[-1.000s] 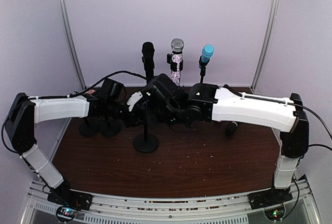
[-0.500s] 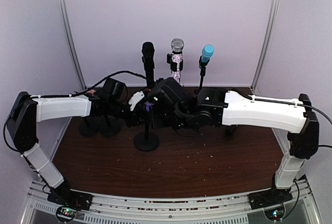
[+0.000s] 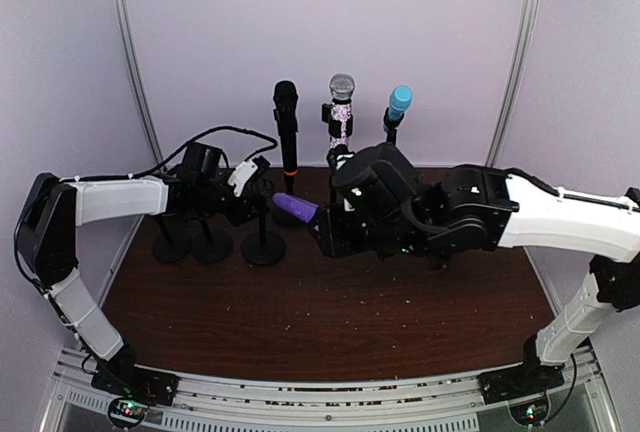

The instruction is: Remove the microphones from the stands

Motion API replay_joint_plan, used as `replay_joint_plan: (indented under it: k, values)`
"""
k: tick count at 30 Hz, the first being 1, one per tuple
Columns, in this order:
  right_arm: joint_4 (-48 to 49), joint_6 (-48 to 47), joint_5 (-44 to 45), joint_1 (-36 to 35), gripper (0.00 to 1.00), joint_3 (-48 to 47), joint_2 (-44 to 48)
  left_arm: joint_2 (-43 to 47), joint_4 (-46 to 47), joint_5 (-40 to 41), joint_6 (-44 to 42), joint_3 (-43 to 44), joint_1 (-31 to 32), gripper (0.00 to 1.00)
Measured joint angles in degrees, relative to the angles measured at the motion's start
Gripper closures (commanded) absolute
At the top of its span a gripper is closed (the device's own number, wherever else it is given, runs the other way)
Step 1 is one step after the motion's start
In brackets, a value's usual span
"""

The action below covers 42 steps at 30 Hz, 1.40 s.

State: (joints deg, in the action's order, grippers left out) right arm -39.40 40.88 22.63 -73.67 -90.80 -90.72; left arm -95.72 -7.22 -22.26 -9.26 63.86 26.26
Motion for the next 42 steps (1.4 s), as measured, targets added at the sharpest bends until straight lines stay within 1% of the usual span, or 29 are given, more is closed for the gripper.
replay_joint_plan:
  k: [5, 10, 13, 20, 23, 27, 32, 33, 35, 36, 37, 38, 39, 40, 42]
  values:
    - [-2.3, 1.8, 1.5, -0.2, 1.00, 6.0, 7.5, -1.0, 2.0, 3.9, -0.2, 0.5, -3.9, 1.00]
    - [-6.8, 5.0, 5.5, 0.4, 1.00, 13.9, 14.1, -1.4, 3.0, 5.1, -0.4, 0.8, -4.2, 1.00]
    - [-10.2, 7.5, 7.7, 2.8, 1.00, 17.9, 17.0, -1.9, 3.2, 6.1, -0.7, 1.4, -4.4, 1.00]
    - [-16.3, 11.5, 11.4, 14.9, 1.00, 28.5, 25.4, -2.8, 4.1, 10.0, -1.6, 2.4, -5.8, 1.00]
    - [-16.6, 11.1, 11.7, 22.1, 1.00, 32.1, 28.6, -3.1, 3.7, 10.7, -1.6, 3.1, -7.5, 1.00]
    - [-16.0, 9.1, 11.7, 29.6, 1.00, 34.3, 29.0, -4.3, 3.0, 12.2, -2.2, 5.0, -9.9, 1.00]
    - [-15.0, 7.0, 11.8, 35.8, 1.00, 34.6, 25.7, -5.3, 3.3, 14.0, -3.8, 6.1, -11.6, 1.00]
    - [-14.7, 6.8, 11.9, 36.8, 1.00, 34.8, 25.1, -5.5, 3.4, 14.3, -4.1, 6.3, -11.6, 0.96]
    - [-13.2, 6.0, 11.5, 39.3, 1.00, 36.2, 24.0, -6.0, 3.3, 14.6, -4.6, 6.9, -11.7, 0.82]
    - [-12.8, 5.7, 11.3, 40.2, 1.00, 36.8, 23.6, -6.3, 3.3, 14.8, -4.8, 7.3, -11.7, 0.73]
    - [-12.1, 5.3, 10.8, 41.4, 1.00, 37.6, 23.1, -6.6, 3.2, 14.9, -4.9, 7.7, -11.7, 0.59]
    - [-11.3, 4.8, 10.3, 42.4, 1.00, 38.2, 22.4, -6.8, 3.1, 15.0, -5.0, 8.0, -11.7, 0.50]
    - [-10.6, 4.4, 9.7, 43.3, 1.00, 38.7, 21.6, -7.0, 3.1, 15.3, -5.6, 8.2, -11.7, 0.43]
    - [-9.8, 4.0, 9.2, 44.0, 1.00, 38.9, 20.8, -7.1, 3.0, 15.8, -5.9, 8.2, -11.7, 0.37]
    - [-8.1, 2.9, 7.8, 45.4, 1.00, 39.1, 18.5, -7.1, 2.8, 16.3, -5.9, 8.3, -12.1, 0.30]
